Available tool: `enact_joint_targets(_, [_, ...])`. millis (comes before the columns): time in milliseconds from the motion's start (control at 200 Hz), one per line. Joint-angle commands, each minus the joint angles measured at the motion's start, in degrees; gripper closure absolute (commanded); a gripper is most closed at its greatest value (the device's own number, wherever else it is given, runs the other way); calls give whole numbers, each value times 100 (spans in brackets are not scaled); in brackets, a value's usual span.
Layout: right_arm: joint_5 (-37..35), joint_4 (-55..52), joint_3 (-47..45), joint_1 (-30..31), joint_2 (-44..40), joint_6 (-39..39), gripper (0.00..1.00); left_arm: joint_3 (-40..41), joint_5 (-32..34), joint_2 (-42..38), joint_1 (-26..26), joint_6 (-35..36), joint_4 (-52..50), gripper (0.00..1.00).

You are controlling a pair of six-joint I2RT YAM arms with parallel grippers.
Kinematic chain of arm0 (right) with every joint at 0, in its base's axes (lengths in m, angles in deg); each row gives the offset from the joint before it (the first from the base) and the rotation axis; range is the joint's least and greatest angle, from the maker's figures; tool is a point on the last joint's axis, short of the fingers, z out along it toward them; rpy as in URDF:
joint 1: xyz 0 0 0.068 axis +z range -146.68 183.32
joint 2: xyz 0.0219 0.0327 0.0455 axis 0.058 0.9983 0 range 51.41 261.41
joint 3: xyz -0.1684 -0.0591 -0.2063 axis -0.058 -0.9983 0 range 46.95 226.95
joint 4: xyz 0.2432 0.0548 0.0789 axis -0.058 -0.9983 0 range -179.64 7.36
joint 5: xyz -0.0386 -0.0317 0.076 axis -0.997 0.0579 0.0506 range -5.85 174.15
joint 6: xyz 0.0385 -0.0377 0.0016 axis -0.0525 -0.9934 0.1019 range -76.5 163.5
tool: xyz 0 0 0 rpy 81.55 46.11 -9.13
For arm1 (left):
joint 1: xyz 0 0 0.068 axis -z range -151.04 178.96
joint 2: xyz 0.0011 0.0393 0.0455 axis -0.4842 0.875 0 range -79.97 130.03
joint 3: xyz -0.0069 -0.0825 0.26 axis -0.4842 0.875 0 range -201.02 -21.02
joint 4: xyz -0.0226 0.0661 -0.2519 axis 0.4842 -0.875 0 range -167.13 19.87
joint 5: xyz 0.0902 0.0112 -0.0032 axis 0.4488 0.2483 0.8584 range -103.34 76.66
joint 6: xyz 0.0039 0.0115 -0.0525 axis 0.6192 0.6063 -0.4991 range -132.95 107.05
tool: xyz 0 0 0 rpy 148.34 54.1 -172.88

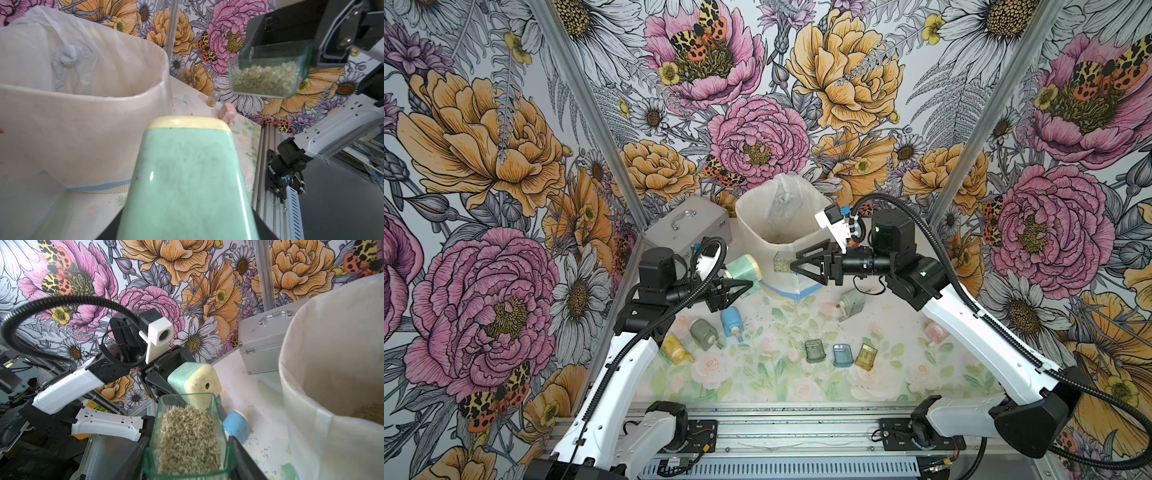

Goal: Take out the pencil sharpener tray and clean the shavings
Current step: Pour the shavings into the trash bin.

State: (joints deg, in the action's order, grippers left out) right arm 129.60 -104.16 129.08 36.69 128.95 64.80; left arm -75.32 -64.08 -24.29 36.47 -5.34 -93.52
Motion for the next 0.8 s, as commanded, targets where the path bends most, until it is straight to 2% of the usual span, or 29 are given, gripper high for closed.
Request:
enact_joint_targets(0, [-251, 86, 454, 135, 249, 170, 57, 56, 686, -123, -140, -29, 64, 100])
enact_joint_targets(120, [-445, 79, 875, 299, 599, 240, 57, 115, 1364, -227, -223, -133, 93, 100])
enact_joint_targets(280, [-651, 75, 1498, 418, 1118, 526, 58, 408, 1572, -495, -486, -492, 484, 100])
enact_joint_targets(475, [-846, 76, 2138, 477, 1678, 1016, 59, 565, 2458, -680, -613, -676, 564, 100])
enact_joint_targets(796, [-1092, 72, 2673, 540, 2196, 1602, 59, 680, 2661, -633, -746, -894, 703, 100])
